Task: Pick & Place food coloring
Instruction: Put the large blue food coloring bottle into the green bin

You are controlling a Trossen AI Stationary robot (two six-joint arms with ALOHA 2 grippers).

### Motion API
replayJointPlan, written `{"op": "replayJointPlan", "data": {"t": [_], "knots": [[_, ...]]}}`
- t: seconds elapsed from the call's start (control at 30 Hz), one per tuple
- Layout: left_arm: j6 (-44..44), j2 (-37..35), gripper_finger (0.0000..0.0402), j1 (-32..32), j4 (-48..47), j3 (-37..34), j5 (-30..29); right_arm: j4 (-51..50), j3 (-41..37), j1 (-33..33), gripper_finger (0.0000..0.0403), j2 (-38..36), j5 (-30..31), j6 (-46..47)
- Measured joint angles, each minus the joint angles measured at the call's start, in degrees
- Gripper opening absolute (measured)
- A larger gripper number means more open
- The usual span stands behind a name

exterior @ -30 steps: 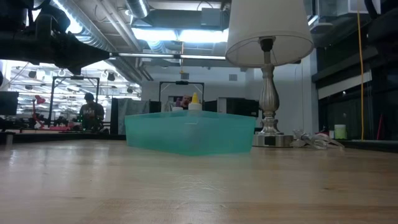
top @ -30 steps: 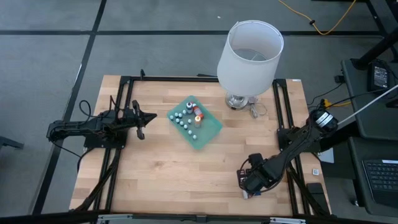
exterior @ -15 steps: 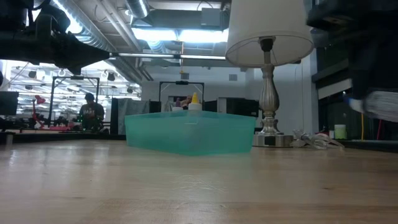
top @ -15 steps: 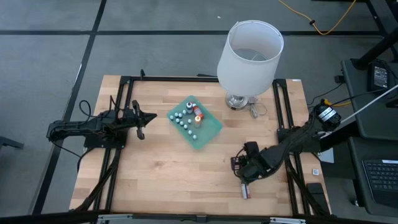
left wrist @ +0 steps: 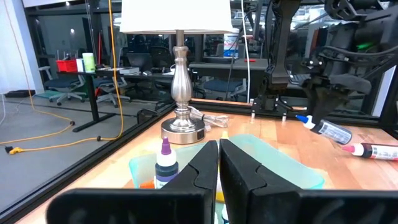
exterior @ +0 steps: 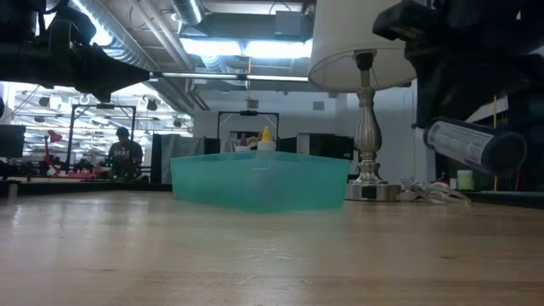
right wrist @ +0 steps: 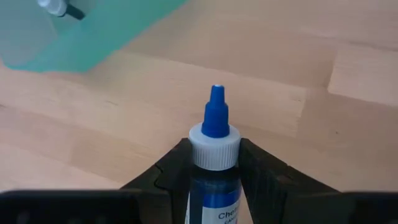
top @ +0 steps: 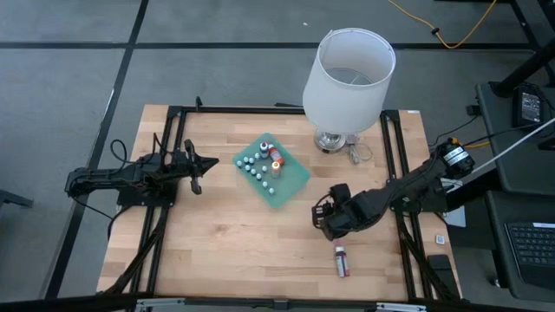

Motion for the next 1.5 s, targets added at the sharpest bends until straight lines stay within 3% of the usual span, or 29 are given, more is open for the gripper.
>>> {"op": "replayJointPlan", "data": {"t": [0.33,0.87,1.1,1.5], "knots": [[0.0,0.0,0.0007,0.0,0.0,0.0,0.0,7.0,0.0,-4.0,0.0126,0.0,3.9,-8.6],[0.0,0.0,0.0006,0.0,0.0,0.0,0.0,26.8,0.0,-14.8,0.0126,0.0,10.0,-35.6],[0.0,0.0,0.0012,0.0,0.0,0.0,0.0,32.6,0.0,-18.1,0.0126,0.0,15.4,-45.8],[0.0,0.0,0.0007,0.0,0.0,0.0,0.0,40.0,0.0,-21.4,0.0126,5.0,20.7,-58.6]]}}
